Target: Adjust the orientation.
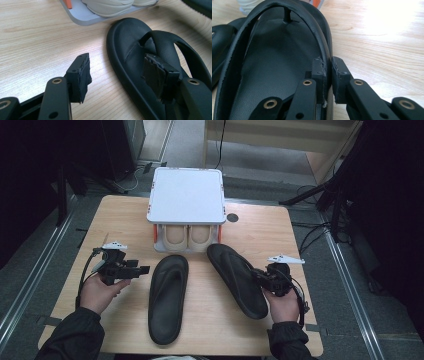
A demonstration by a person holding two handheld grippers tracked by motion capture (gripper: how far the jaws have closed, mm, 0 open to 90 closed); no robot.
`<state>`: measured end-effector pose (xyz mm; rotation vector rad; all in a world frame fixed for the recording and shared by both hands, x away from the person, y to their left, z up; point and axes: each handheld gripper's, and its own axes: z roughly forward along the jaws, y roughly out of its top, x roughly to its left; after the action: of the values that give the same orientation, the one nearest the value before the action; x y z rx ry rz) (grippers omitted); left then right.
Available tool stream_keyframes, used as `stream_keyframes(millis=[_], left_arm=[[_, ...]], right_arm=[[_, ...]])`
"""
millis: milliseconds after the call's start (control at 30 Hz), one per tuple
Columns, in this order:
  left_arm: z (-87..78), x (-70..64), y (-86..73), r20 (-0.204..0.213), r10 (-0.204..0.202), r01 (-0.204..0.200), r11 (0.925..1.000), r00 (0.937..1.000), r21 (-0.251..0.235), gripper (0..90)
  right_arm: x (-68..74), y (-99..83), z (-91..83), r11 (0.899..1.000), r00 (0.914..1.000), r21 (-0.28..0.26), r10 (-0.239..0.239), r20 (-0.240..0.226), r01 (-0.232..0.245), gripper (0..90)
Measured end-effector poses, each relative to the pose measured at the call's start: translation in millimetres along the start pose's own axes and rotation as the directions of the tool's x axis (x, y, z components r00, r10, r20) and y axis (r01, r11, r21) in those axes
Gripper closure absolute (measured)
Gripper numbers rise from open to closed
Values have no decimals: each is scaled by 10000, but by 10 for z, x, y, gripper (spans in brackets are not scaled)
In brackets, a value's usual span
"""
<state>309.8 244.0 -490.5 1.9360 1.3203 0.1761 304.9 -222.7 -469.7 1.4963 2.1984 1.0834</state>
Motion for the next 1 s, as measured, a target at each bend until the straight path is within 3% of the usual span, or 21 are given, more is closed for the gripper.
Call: stream_keyframes(millis=[467, 733, 867, 1000], left_arm=[[7, -17, -6, -12, 14, -14, 10000, 10000, 93, 393], [16, -19, -7, -51, 47, -47, 10000, 10000, 81, 394], [29, -30, -14, -126, 271, -269, 9995, 9996, 150, 415], [20, -40, -20, -114, 504, -504, 9987, 9987, 39, 459]], right_arm=[[197, -63, 195, 9960, 9971, 496, -738, -177, 746, 824], [319, -102, 356, 9877, 9913, 902, -1244, -435, 1279, 793], [340, -124, 405, 9844, 9885, 1110, -1278, -804, 1363, 740], [311, -111, 365, 9916, 9833, 583, -1059, -1482, 1155, 651]])
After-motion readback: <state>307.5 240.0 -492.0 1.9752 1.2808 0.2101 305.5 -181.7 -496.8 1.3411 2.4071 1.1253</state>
